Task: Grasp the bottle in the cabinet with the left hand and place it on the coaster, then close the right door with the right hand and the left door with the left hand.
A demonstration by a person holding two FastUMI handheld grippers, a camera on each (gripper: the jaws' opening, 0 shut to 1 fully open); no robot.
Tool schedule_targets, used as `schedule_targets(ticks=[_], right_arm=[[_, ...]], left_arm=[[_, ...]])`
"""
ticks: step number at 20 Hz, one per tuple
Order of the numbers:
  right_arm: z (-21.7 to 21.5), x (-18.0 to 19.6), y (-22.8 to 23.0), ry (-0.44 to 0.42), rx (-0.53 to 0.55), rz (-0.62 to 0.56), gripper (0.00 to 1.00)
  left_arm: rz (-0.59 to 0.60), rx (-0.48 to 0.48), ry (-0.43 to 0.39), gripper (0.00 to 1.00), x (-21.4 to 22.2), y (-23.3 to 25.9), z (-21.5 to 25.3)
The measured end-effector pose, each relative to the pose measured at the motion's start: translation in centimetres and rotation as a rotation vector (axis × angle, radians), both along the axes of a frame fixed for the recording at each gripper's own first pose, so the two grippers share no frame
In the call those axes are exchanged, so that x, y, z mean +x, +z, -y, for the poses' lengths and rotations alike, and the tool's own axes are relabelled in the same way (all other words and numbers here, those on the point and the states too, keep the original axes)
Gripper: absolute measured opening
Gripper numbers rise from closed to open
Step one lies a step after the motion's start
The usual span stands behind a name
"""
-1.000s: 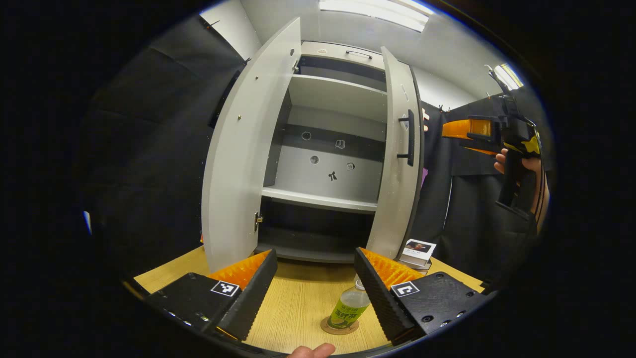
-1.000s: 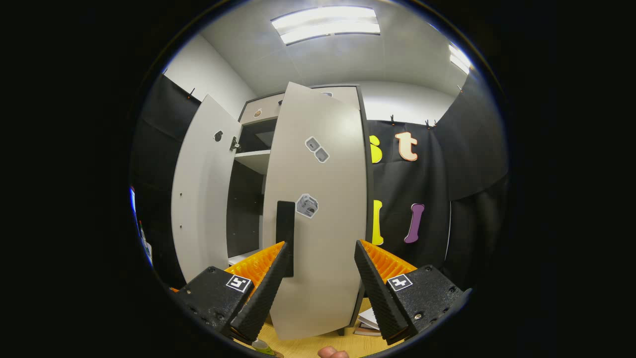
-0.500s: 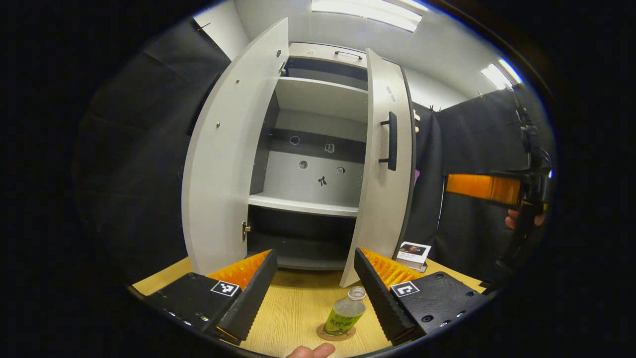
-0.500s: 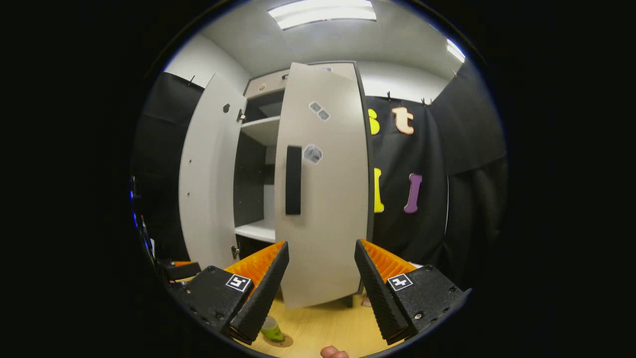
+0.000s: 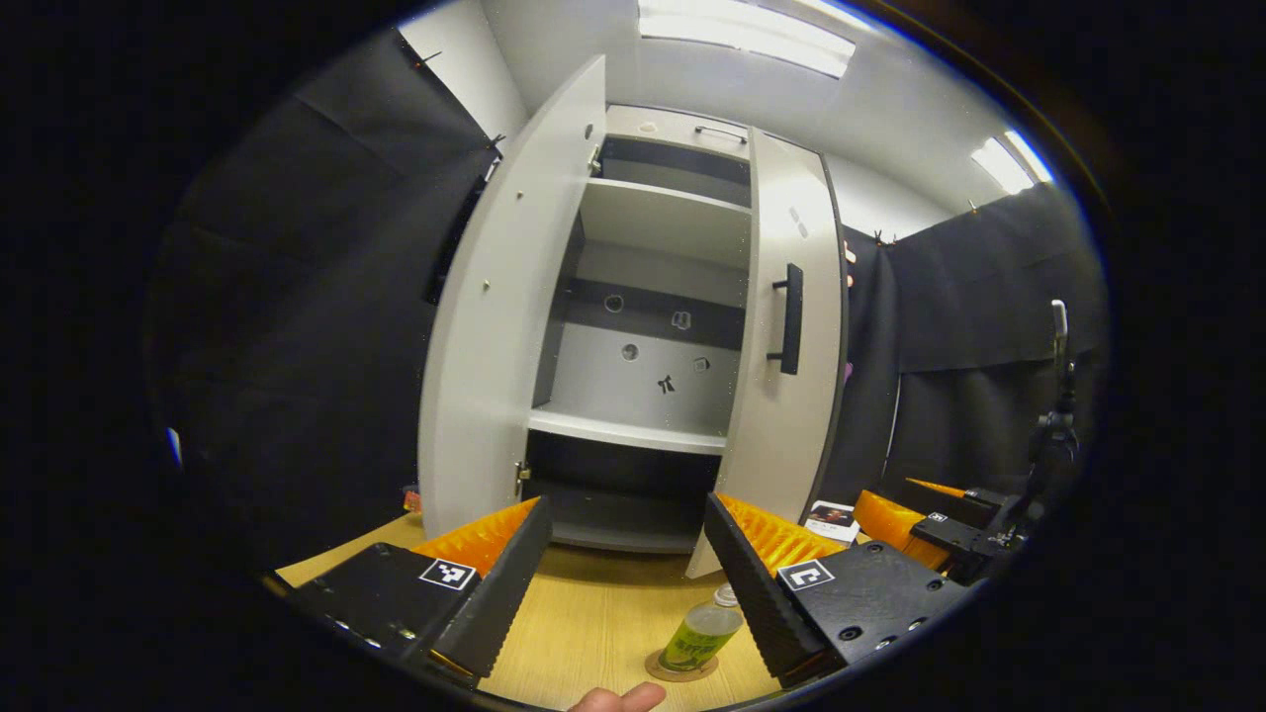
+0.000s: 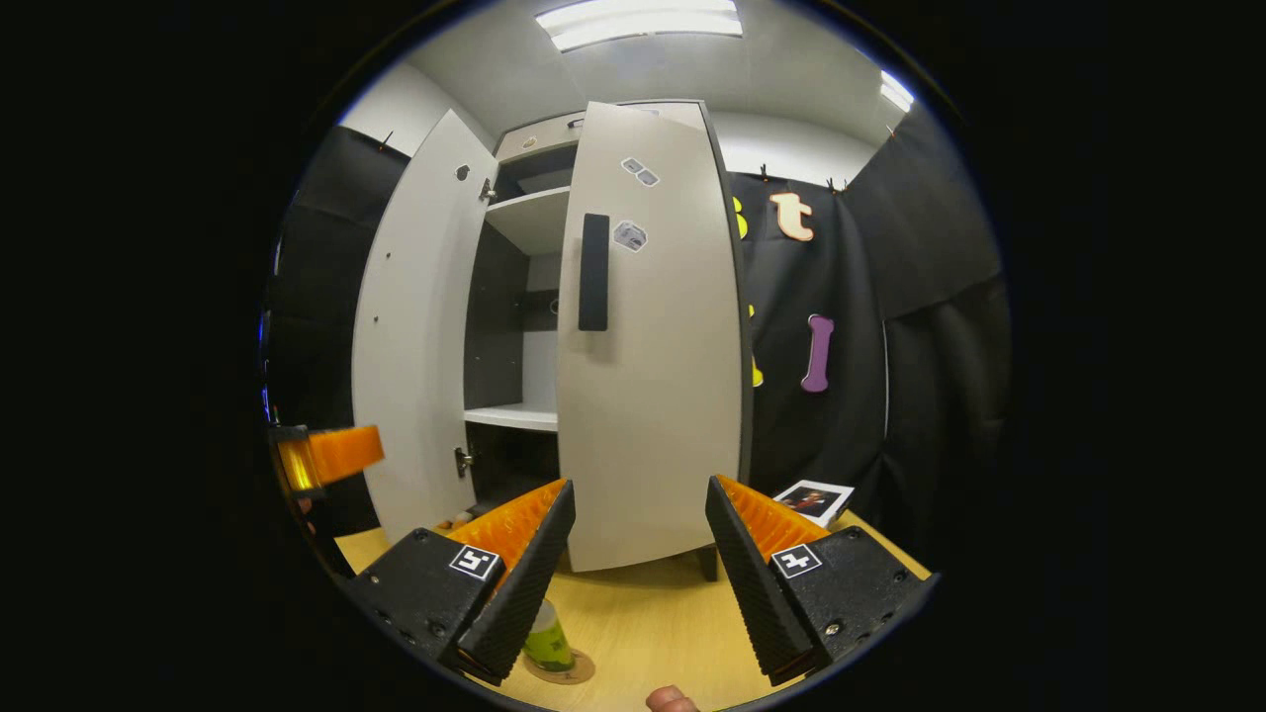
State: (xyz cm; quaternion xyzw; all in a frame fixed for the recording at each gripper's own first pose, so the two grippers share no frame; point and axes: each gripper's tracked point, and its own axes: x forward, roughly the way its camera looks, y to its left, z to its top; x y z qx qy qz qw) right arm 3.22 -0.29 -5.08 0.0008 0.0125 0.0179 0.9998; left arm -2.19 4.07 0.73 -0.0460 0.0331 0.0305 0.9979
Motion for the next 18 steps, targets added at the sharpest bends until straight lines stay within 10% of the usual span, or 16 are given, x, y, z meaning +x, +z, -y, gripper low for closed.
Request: schedule_targets(ticks=[8, 18], right_arm=[[-0.2, -1.5, 1.5, 0.037, -0.099, 0.018, 0.82], [2.2, -2.1, 1.0, 0.009, -0.143, -0.014, 0.83]], left_arm=[[0.11, 0.061, 0.319, 0.95, 0.1, 7.7, -15.2], [0.179, 0.077, 0.407, 0.95, 8.0, 12.1, -21.0]])
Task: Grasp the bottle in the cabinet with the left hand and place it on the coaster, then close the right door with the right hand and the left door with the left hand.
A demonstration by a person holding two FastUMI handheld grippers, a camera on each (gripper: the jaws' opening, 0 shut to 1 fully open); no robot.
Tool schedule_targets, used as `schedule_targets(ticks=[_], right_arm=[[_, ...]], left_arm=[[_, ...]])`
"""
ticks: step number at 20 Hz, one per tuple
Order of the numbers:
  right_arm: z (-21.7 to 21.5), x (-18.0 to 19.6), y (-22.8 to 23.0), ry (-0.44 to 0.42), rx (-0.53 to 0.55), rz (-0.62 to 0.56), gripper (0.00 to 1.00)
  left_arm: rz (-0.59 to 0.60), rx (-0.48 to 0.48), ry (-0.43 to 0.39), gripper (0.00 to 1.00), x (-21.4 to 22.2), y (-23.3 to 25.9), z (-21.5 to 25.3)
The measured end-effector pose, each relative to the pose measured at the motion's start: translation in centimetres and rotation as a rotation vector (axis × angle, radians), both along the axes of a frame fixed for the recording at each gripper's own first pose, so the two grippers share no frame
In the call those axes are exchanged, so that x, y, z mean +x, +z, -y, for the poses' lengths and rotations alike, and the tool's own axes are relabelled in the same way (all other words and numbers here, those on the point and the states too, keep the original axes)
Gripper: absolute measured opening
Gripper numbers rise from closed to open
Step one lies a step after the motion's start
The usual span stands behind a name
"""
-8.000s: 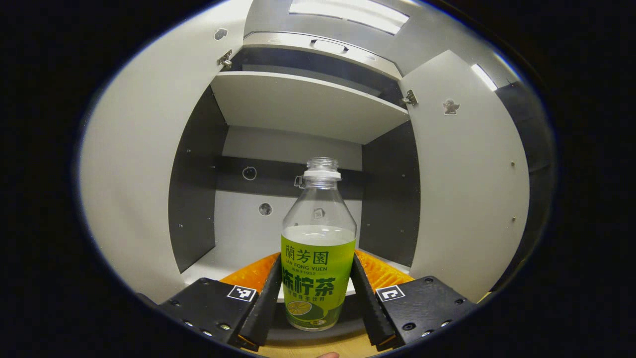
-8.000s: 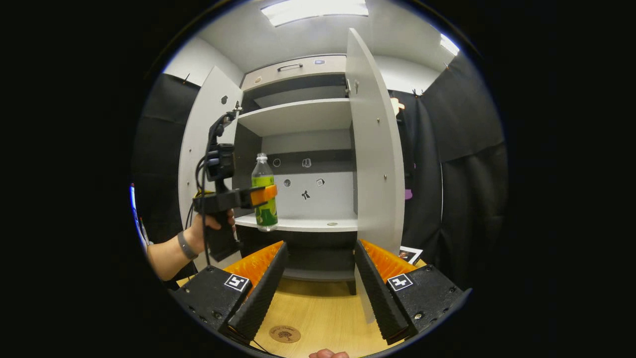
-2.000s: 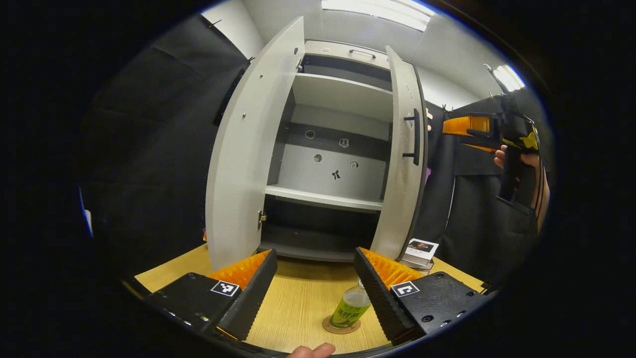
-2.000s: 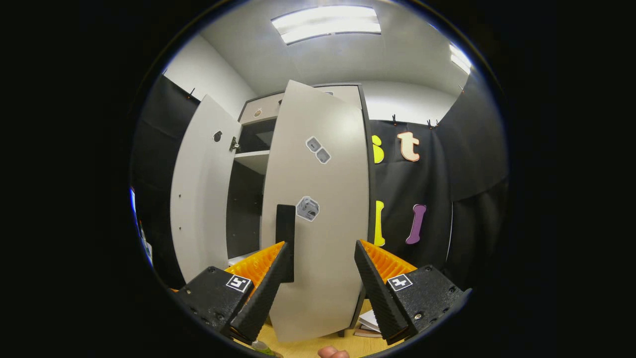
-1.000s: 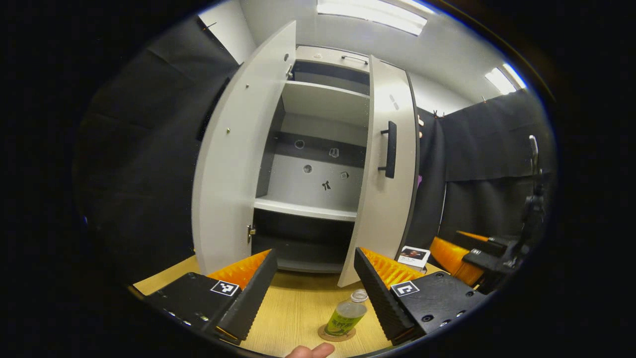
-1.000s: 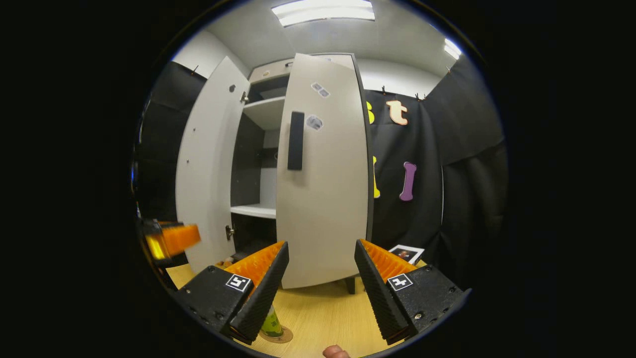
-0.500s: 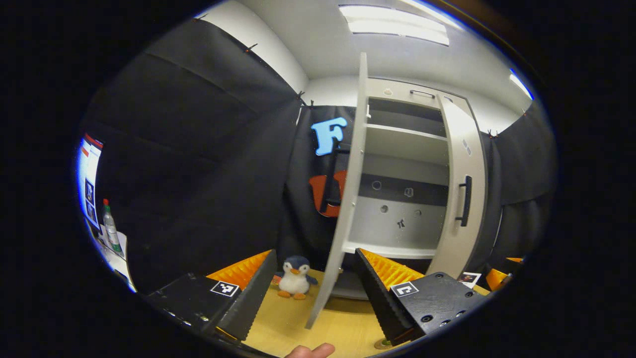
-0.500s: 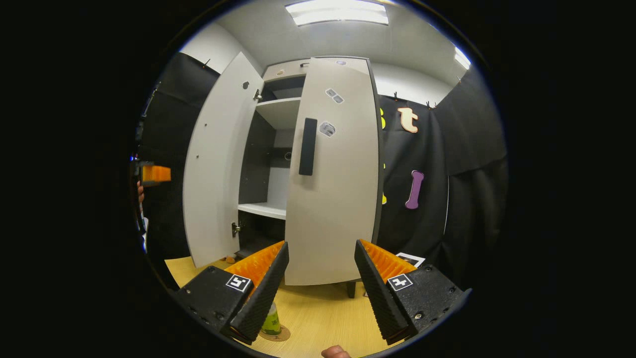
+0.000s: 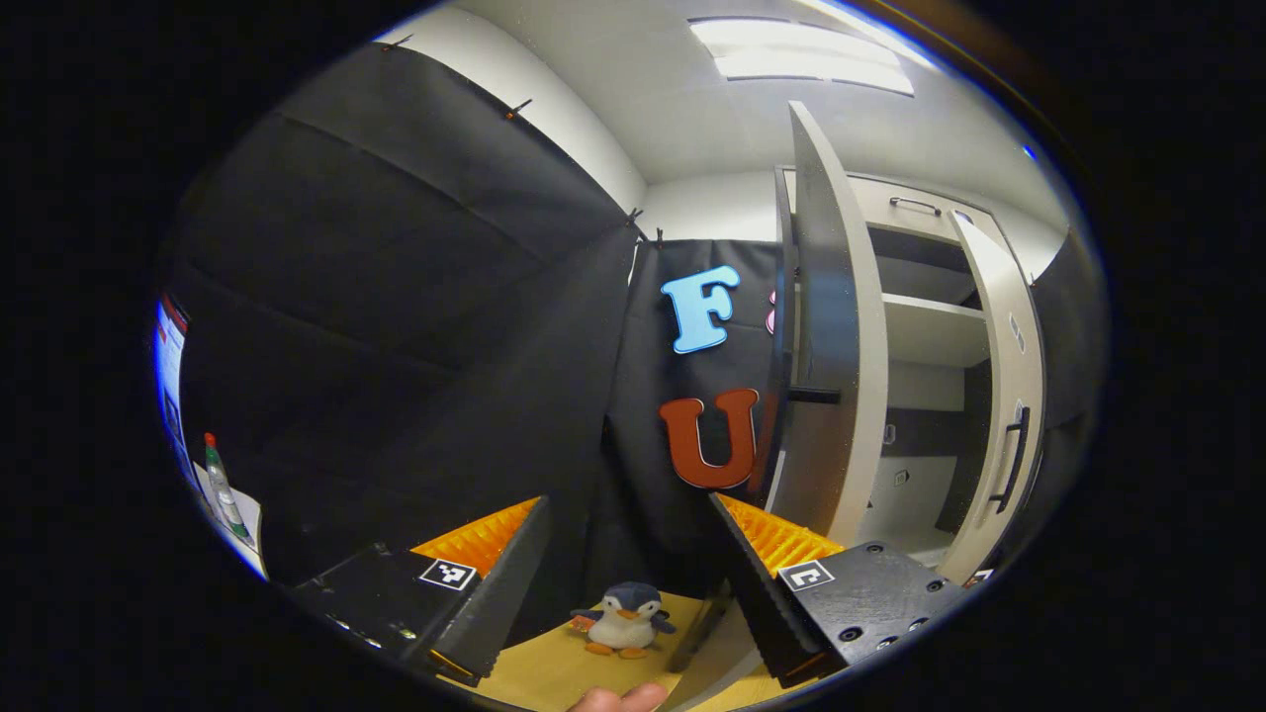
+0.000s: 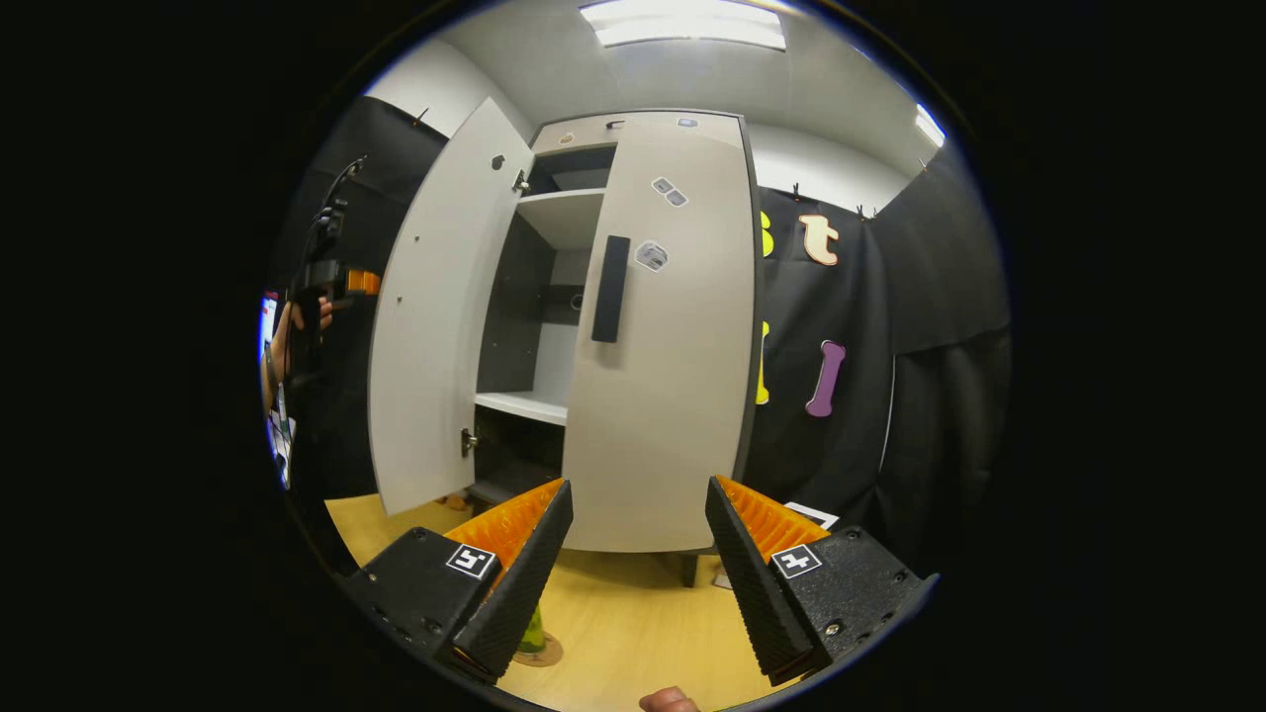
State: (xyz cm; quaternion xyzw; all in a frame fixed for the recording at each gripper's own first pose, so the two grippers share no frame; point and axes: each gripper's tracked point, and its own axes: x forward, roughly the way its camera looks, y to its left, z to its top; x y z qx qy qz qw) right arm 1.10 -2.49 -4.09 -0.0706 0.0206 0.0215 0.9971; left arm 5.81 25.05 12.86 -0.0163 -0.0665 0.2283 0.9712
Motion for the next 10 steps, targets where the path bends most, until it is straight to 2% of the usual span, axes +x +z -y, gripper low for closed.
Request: schedule_targets(ticks=[3, 4, 5, 6, 7, 8, 9, 10], right_arm=[[1.0, 0.1, -0.3, -0.03, 0.022, -0.011, 0.83], [1.4, 0.1, -0.3, -0.04, 0.027, -0.013, 0.83], [1.5, 0.1, -0.2, -0.043, 0.031, -0.011, 0.83], [1.5, 0.2, 0.0, -0.044, 0.033, -0.007, 0.83], [1.6, 0.3, 0.2, -0.047, 0.032, -0.004, 0.83], [1.7, 0.4, 0.3, -0.05, 0.031, 0.002, 0.83], [1.8, 0.4, 0.4, -0.05, 0.031, 0.009, 0.83], [1.9, 0.4, 0.6, -0.052, 0.026, 0.013, 0.83]], left_arm=[[0.007, -0.01, 0.012, 0.95, 0.3, 0.2, 0.0], [0.009, -0.03, -0.002, 0.94, 0.6, 0.0, 0.2], [0.011, -0.045, -0.02, 0.99, 0.7, 0.1, 0.7], [0.008, -0.05, -0.035, 0.99, 0.8, 0.0, 1.3], [0.006, -0.037, -0.043, 0.93, 0.8, 0.1, 1.8], [-0.002, -0.009, -0.058, 1.0, 1.0, 0.0, 2.4], [-0.012, 0.021, -0.079, 0.99, 1.1, 0.2, 3.3], [-0.024, 0.043, -0.106, 0.92, 1.3, 0.2, 4.5]])
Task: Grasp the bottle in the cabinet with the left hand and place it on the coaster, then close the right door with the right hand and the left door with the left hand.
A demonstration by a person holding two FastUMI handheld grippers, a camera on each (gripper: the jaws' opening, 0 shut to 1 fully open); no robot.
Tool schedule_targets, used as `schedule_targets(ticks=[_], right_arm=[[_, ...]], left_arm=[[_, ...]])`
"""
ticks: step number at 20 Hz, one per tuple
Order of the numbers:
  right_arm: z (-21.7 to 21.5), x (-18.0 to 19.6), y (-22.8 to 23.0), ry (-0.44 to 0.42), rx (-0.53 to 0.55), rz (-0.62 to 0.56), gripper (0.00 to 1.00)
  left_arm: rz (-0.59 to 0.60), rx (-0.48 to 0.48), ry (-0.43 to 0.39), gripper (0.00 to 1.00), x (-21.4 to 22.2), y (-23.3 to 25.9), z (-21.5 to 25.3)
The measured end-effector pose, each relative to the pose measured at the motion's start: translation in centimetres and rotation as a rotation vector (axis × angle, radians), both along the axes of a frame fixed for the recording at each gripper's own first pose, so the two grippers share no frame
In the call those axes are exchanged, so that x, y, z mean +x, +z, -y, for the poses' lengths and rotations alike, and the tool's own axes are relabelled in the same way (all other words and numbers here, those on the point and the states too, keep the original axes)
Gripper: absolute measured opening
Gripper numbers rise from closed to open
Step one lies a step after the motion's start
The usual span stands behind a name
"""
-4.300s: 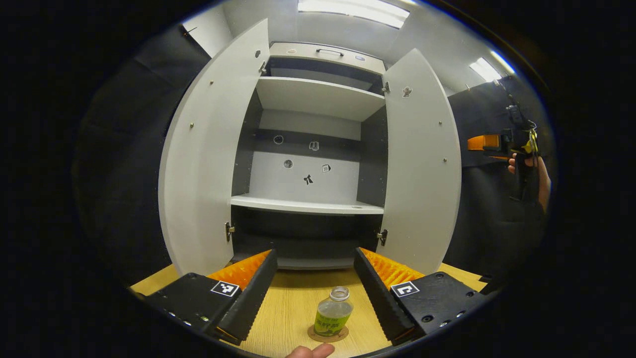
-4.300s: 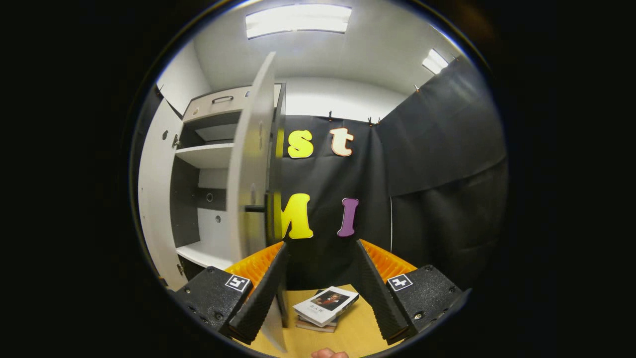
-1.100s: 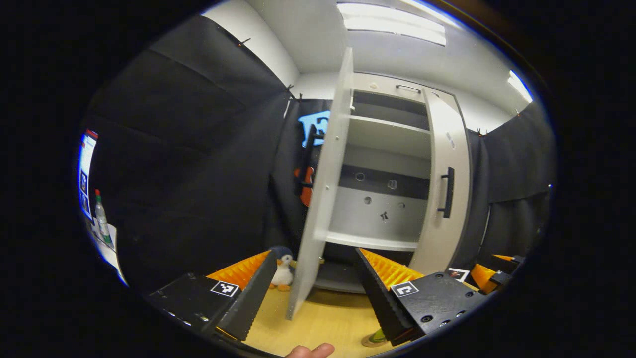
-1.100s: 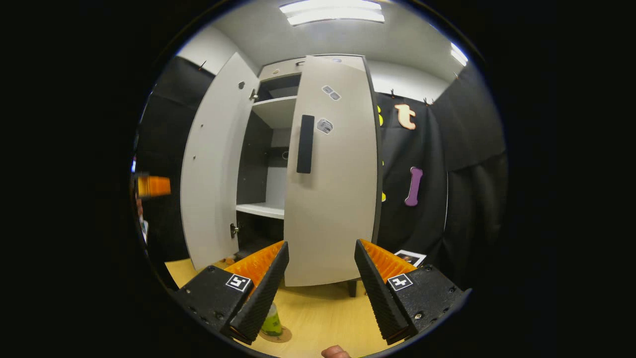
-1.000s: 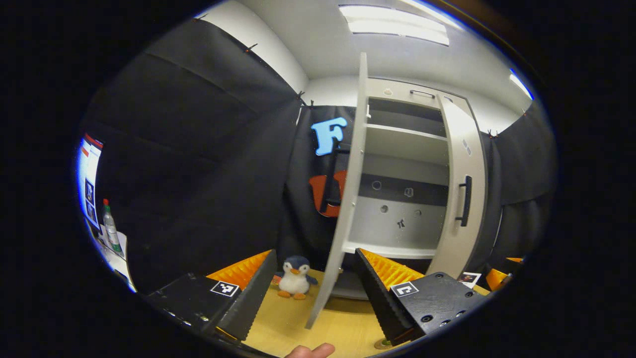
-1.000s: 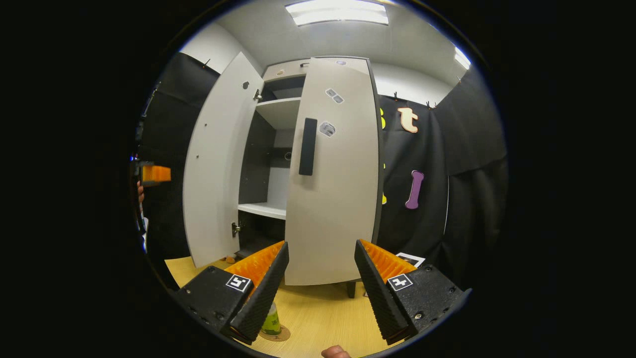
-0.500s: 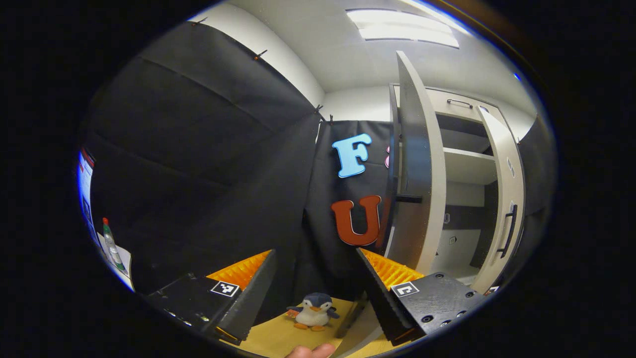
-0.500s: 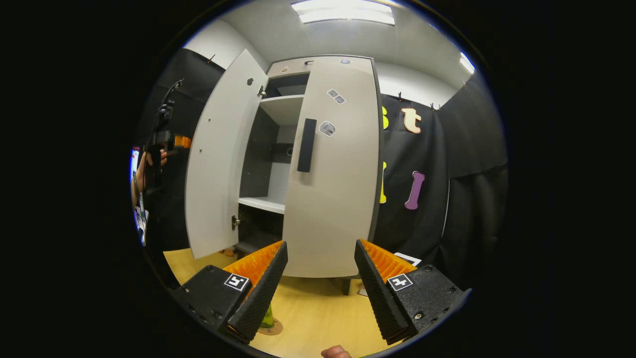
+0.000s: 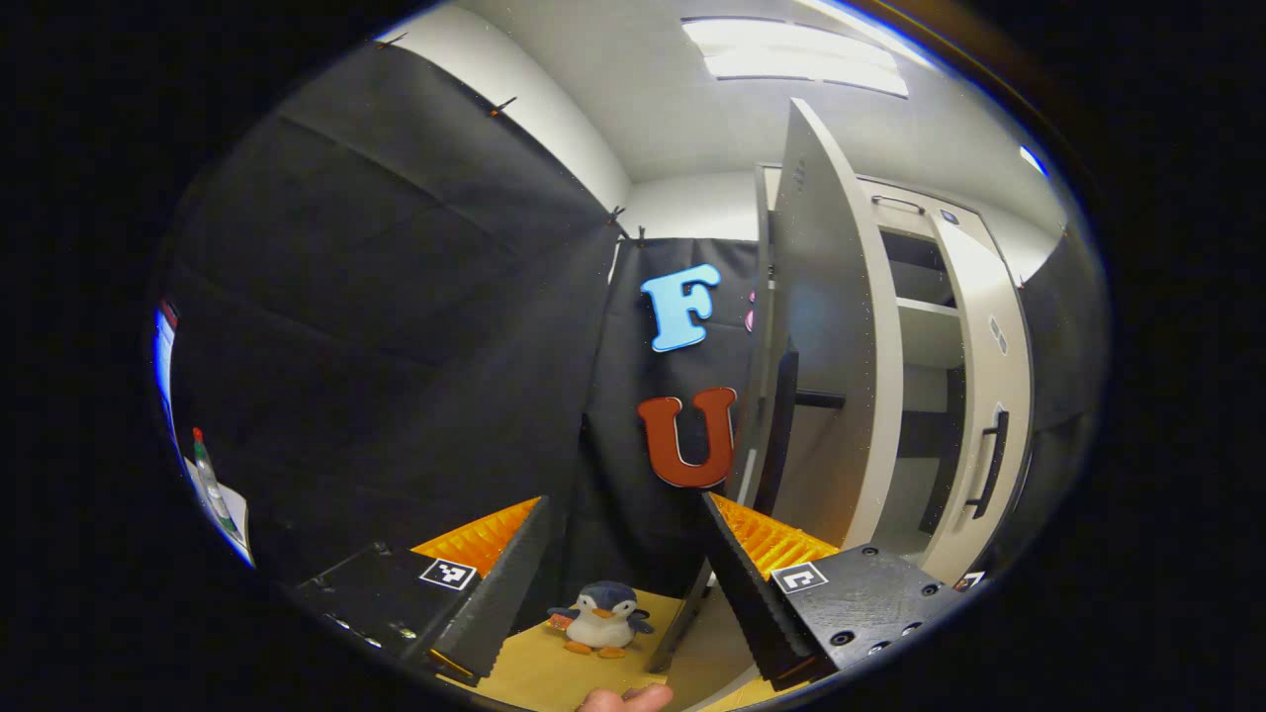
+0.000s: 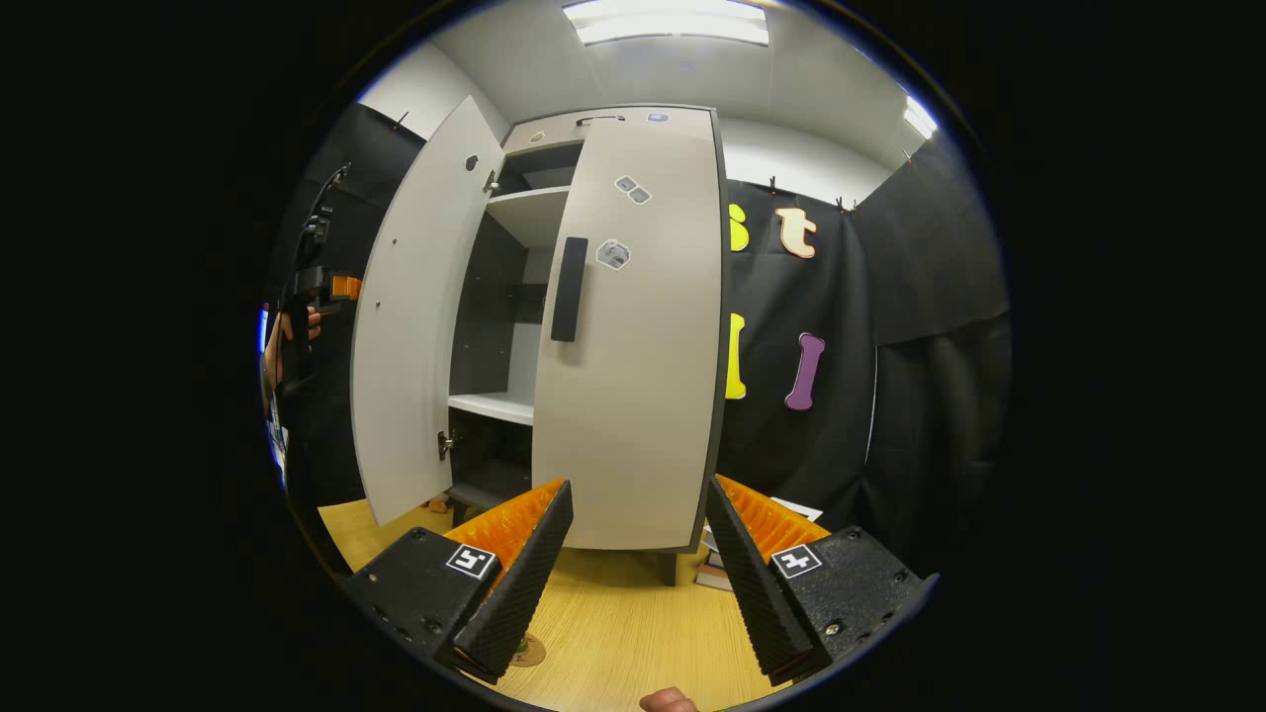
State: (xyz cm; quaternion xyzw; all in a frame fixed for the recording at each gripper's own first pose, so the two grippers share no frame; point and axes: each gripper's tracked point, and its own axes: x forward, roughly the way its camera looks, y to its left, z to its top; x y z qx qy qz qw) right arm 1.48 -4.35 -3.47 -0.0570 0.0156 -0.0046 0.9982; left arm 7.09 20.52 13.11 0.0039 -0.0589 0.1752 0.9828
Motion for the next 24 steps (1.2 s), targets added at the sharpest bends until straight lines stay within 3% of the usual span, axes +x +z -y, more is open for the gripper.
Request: schedule_targets(ticks=[4, 5, 7, 8, 10, 11, 15, 18, 20, 23, 24], right_arm=[[1.7, 0.1, 0.8, -0.038, -0.014, 0.014, 0.83], [2.1, 0.0, 1.0, -0.045, -0.015, 0.014, 0.83], [3.1, -0.8, 1.1, -0.075, -0.021, 0.012, 0.83], [3.8, -1.1, 1.1, -0.095, -0.024, 0.012, 0.83], [4.9, -1.8, 0.8, -0.136, -0.022, 0.008, 0.83], [5.2, -2.2, 0.7, -0.147, -0.015, 0.003, 0.83], [6.2, -3.4, 0.6, -0.178, -0.002, 0.0, 0.83], [6.1, -3.4, 0.8, -0.178, 0.01, -0.001, 0.83], [5.5, -3.3, 0.8, -0.164, 0.016, -0.006, 0.83], [4.6, -3.2, 0.7, -0.141, 0.021, -0.012, 0.83], [4.2, -3.1, 0.7, -0.129, 0.02, -0.016, 0.83]], left_arm=[[-0.029, 0.046, -0.132, 0.93, 2.1, 0.1, 4.6], [-0.028, 0.049, -0.165, 0.99, 2.7, 0.0, 5.7], [-0.031, 0.041, -0.222, 0.93, 4.0, -0.4, 8.2], [-0.031, 0.03, -0.246, 0.99, 4.4, -0.5, 9.2], [-0.03, 0.025, -0.257, 0.95, 5.0, -0.6, 10.0], [-0.03, 0.027, -0.258, 0.99, 5.1, -0.6, 10.2], [-0.01, 0.039, -0.29, 0.99, 5.0, 0.0, 11.5], [-0.021, 0.064, -0.307, 0.91, 4.1, -0.9, 12.5], [-0.027, 0.047, -0.309, 0.99, 2.6, -2.2, 13.2], [-0.022, -0.011, -0.318, 0.95, 0.0, -5.2, 14.8], [-0.024, -0.016, -0.316, 0.99, -1.0, -6.4, 15.3]])
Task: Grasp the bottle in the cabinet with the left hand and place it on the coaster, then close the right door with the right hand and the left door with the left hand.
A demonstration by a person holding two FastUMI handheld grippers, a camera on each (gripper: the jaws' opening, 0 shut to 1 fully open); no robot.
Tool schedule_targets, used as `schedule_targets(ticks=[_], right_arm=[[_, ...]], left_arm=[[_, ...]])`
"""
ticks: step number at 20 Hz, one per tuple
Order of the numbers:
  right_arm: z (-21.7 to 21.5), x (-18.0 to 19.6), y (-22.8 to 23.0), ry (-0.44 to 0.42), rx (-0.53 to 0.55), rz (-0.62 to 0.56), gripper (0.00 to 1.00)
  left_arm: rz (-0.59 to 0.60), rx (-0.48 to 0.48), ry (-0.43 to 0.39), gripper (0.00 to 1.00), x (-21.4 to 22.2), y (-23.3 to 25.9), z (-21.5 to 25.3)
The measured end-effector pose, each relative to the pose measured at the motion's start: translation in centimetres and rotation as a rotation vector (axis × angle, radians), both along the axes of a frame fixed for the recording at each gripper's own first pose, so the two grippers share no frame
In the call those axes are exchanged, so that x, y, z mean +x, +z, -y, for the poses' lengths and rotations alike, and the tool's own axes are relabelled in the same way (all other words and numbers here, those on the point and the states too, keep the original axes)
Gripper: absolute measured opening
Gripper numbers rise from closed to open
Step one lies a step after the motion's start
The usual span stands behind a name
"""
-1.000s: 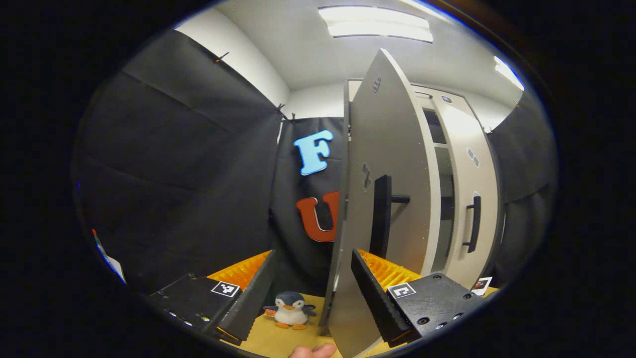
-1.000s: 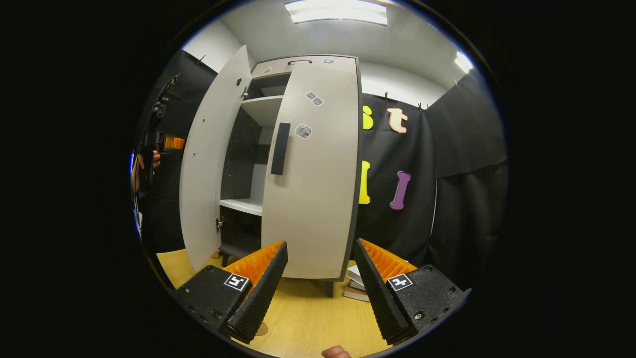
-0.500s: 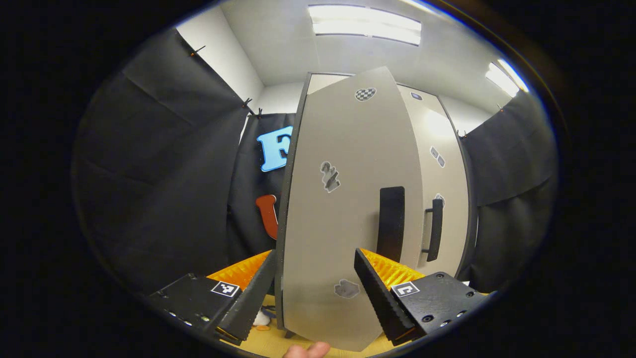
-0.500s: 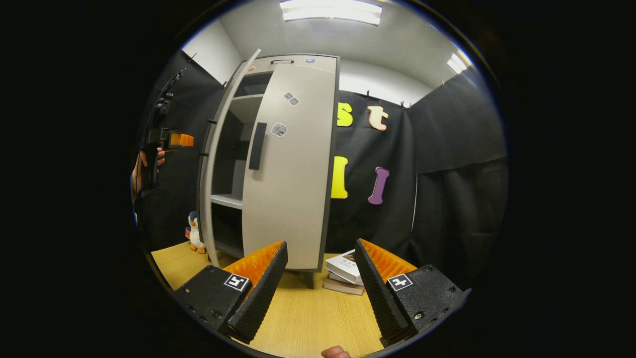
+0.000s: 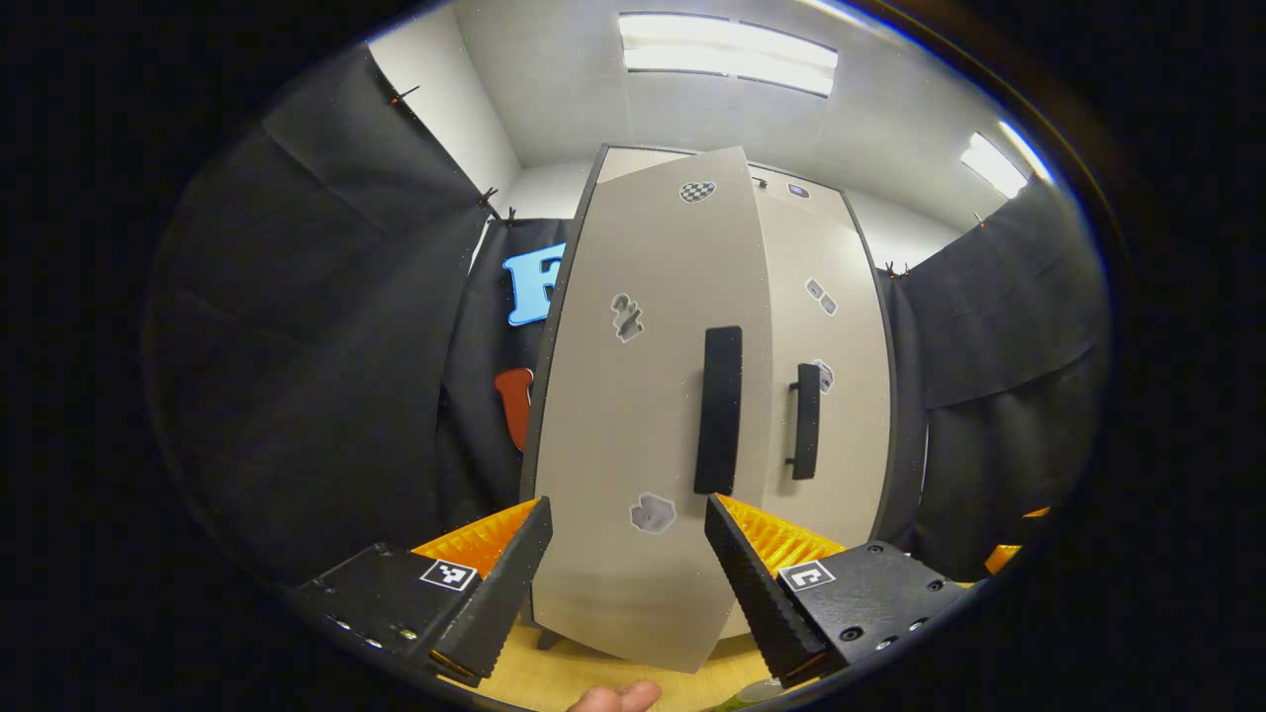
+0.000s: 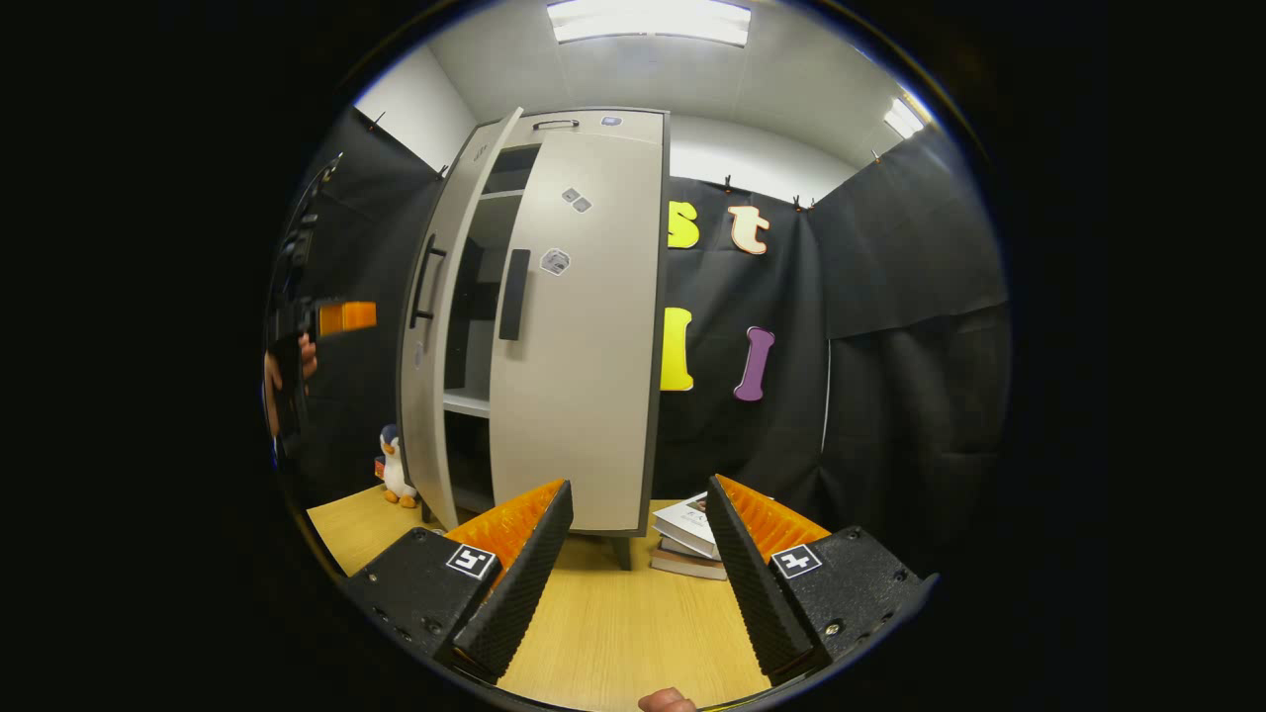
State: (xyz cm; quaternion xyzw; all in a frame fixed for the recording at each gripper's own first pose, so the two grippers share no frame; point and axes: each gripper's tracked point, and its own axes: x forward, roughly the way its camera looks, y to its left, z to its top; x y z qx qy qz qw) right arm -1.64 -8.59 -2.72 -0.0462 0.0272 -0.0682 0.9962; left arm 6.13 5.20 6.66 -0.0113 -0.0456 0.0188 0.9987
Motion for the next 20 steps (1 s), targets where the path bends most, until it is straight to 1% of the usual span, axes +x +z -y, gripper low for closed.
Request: schedule_targets(ticks=[2, 3, 4, 5, 6, 7, 8, 9, 10, 11, 12, 13, 14, 15, 16, 17, 20], right_arm=[[-0.4, 0.0, -0.4, 0.017, -0.005, -0.015, 0.83], [-0.5, 0.1, -0.5, 0.02, -0.002, -0.018, 0.83], [-0.8, 0.1, -0.5, 0.025, 0.006, -0.017, 0.83], [-1.0, 0.1, -0.5, 0.029, 0.012, -0.016, 0.83], [-1.1, 0.2, -0.6, 0.029, 0.015, -0.02, 0.83], [-1.1, 0.3, -0.8, 0.031, 0.017, -0.03, 0.83], [-1.3, 0.1, -1.2, 0.034, 0.018, -0.041, 0.83], [-1.3, -0.1, -1.3, 0.034, 0.018, -0.047, 0.83], [-1.2, -0.3, -1.4, 0.028, 0.018, -0.048, 0.83], [-1.1, -0.4, -1.5, 0.023, 0.02, -0.048, 0.83], [-1.1, -0.3, -1.8, 0.023, 0.023, -0.059, 0.83], [-1.1, -0.3, -2.2, 0.021, 0.03, -0.073, 0.83], [-1.2, -0.3, -2.4, 0.025, 0.038, -0.082, 0.83], [-1.4, -0.3, -2.4, 0.03, 0.046, -0.083, 0.83], [-1.6, -0.2, -2.2, 0.033, 0.051, -0.083, 0.83], [-1.8, -0.1, -2.2, 0.037, 0.056, -0.08, 0.83], [-2.6, 0.5, -2.4, 0.061, 0.071, -0.085, 0.83]], left_arm=[[-0.008, 0.0, 0.024, 0.99, -1.7, -2.2, 0.8], [-0.013, 0.001, 0.031, 0.95, -2.6, -3.3, 1.4], [-0.018, 0.002, 0.036, 0.95, -3.4, -4.4, 2.1], [-0.022, 0.008, 0.04, 0.99, -4.1, -5.5, 2.9], [-0.024, 0.018, 0.064, 0.99, -4.7, -6.3, 3.0], [-0.021, 0.043, 0.089, 0.95, -5.3, -6.9, 3.0], [-0.021, 0.066, 0.108, 1.0, -5.8, -7.5, 3.3], [-0.021, 0.081, 0.113, 0.95, -6.1, -8.0, 3.6], [-0.028, 0.085, 0.105, 0.99, -6.7, -8.5, 4.4], [-0.041, 0.078, 0.088, 0.99, -7.2, -9.1, 4.9], [-0.059, 0.069, 0.076, 0.95, -7.6, -9.8, 5.3], [-0.078, 0.059, 0.069, 0.95, -8.0, -10.4, 5.5], [-0.098, 0.047, 0.065, 0.99, -8.4, -10.9, 5.6], [-0.114, 0.036, 0.067, 0.95, -8.6, -11.4, 5.5], [-0.124, 0.027, 0.074, 0.99, -8.8, -11.6, 5.3], [-0.126, 0.02, 0.084, 0.95, -9.0, -11.8, 5.0], [-0.143, 0.005, 0.09, 0.95, -9.3, -12.3, 5.0]])
